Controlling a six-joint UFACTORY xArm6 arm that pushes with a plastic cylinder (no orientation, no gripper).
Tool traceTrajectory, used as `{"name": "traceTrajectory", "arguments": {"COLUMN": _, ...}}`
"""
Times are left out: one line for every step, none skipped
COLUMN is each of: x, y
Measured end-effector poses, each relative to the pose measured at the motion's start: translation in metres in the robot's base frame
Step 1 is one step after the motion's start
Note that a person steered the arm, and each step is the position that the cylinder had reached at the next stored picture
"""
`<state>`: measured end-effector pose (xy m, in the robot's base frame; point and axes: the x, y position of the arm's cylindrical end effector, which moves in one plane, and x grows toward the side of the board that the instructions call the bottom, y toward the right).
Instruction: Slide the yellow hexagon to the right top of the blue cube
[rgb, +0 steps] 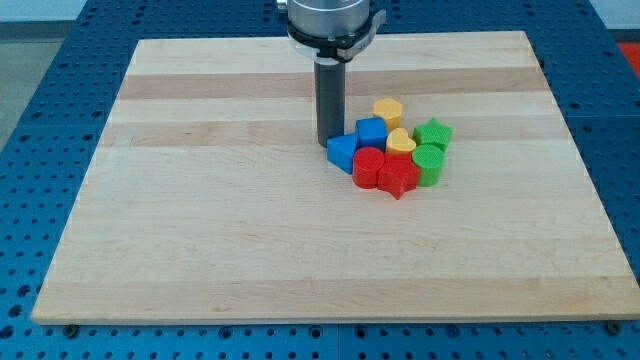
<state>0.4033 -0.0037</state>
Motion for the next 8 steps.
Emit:
{"name": "traceTrajectory", "arguments": {"x": 0.003, "y": 0.007}}
{"name": "traceTrajectory", "arguments": {"x": 0.004, "y": 0.020}}
{"name": "traceTrajectory", "arguments": {"x": 0.005, "y": 0.042}}
{"name": "traceTrajectory", "arguments": {"x": 0.005, "y": 0.045}}
{"name": "traceTrajectory", "arguments": {"x": 0.003, "y": 0.035}}
{"name": "traceTrajectory", "arguments": {"x": -0.010, "y": 0.015}}
{"name": "traceTrajectory", "arguments": {"x": -0.051, "y": 0.005}}
{"name": "traceTrajectory", "arguments": {"x": -0.080, "y": 0.018}}
